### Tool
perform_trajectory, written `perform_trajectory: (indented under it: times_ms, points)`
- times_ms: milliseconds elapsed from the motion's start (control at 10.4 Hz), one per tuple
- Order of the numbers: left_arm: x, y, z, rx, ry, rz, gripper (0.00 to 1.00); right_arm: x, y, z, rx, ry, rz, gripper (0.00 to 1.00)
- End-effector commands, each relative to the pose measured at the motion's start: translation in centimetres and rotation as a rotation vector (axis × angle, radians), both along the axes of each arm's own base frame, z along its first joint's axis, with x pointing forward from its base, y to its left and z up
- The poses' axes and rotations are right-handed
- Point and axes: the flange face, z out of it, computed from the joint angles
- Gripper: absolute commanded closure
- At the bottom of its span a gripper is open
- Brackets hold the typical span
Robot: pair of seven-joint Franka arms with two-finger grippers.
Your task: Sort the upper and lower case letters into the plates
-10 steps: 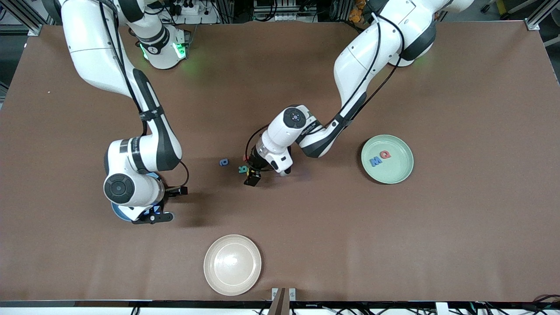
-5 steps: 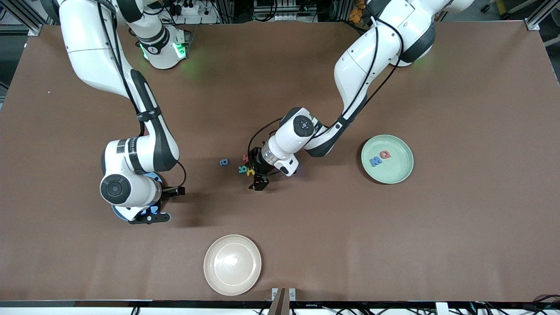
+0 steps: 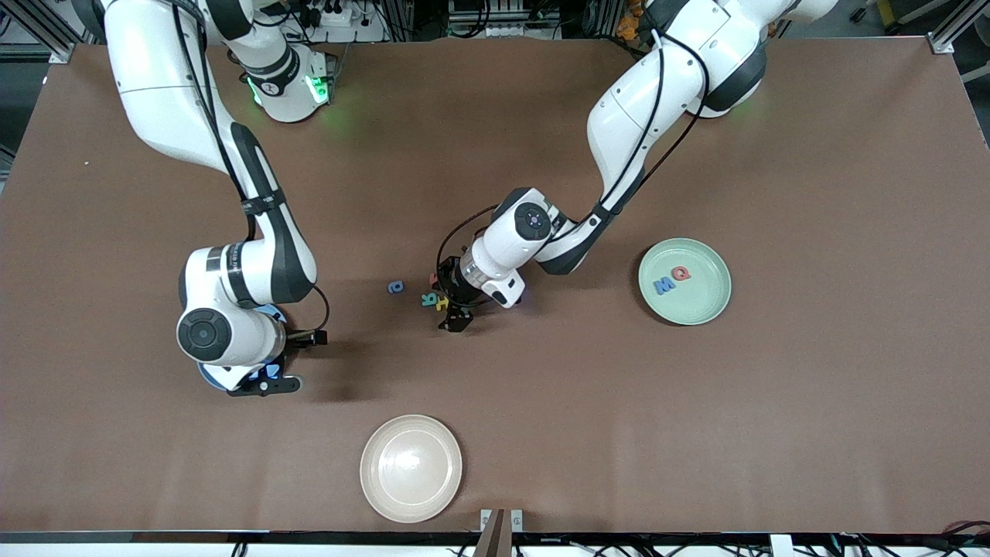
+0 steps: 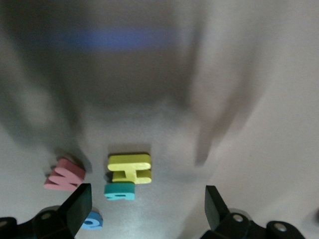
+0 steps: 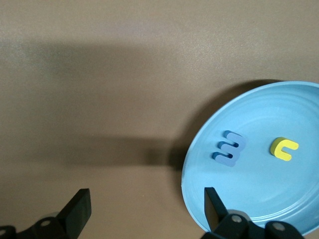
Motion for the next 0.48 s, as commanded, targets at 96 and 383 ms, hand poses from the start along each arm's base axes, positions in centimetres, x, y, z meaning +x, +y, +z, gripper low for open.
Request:
perform_trajectory:
  times_ms: [96, 383]
  points:
    - [-1.0, -0.4, -0.8, -0.006, 0.016, -0.018, 0.0, -0.5, -0.1, 0.7, 0.003, 0.002, -0.01, 0.0]
    - [-1.2, 0.0, -2.3, 0.011, 0.016, -0.046, 0.0, -0.5, 0.0, 0.7, 0.003, 0.002, -0.008, 0.0]
